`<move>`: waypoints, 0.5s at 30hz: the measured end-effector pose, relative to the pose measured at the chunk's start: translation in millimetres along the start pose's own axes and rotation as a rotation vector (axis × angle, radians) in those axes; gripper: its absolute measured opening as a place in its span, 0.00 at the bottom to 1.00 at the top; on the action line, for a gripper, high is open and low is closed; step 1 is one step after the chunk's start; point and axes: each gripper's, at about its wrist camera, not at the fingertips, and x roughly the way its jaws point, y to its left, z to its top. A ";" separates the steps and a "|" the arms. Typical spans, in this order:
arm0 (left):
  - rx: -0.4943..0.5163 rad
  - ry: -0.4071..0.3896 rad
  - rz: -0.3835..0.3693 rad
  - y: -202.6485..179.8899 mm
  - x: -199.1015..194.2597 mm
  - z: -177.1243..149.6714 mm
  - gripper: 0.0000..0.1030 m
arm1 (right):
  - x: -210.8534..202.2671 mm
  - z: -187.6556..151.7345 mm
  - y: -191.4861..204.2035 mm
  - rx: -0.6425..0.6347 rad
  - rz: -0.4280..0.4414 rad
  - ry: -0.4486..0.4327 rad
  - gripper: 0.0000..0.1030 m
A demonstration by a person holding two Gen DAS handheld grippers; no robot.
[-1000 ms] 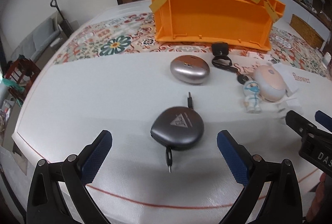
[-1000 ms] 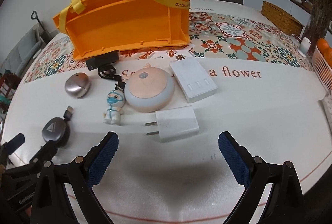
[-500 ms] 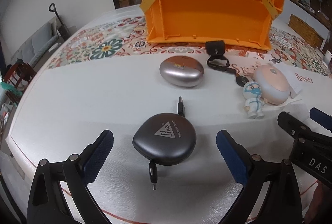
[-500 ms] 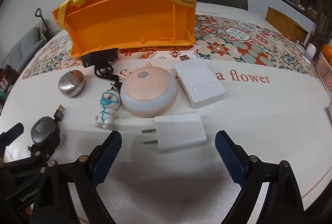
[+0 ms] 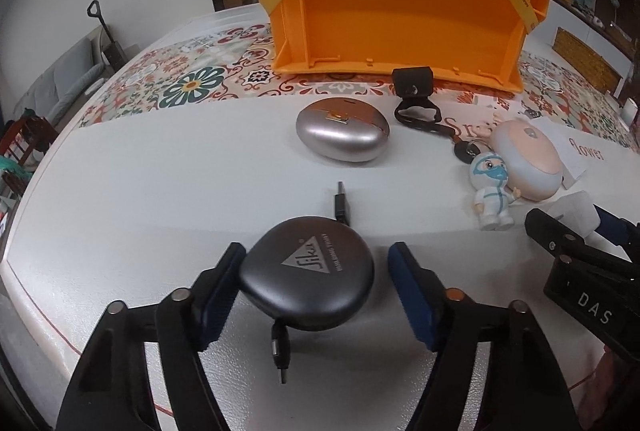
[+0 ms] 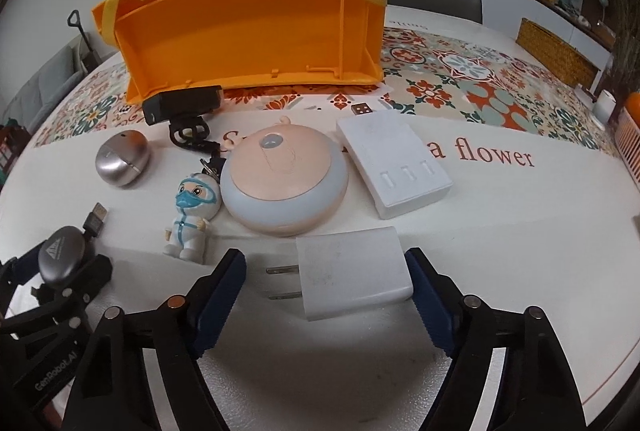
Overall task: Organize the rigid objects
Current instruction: 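Reach the left tool to the grey cable reel while the right tool reaches the white charger, then close the left tool on the grey reel while the right tool grips the white charger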
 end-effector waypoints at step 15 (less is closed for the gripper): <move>0.004 0.021 -0.050 3.8 -5.6 10.9 0.60 | -16.3 4.1 4.5 0.019 0.008 0.021 0.62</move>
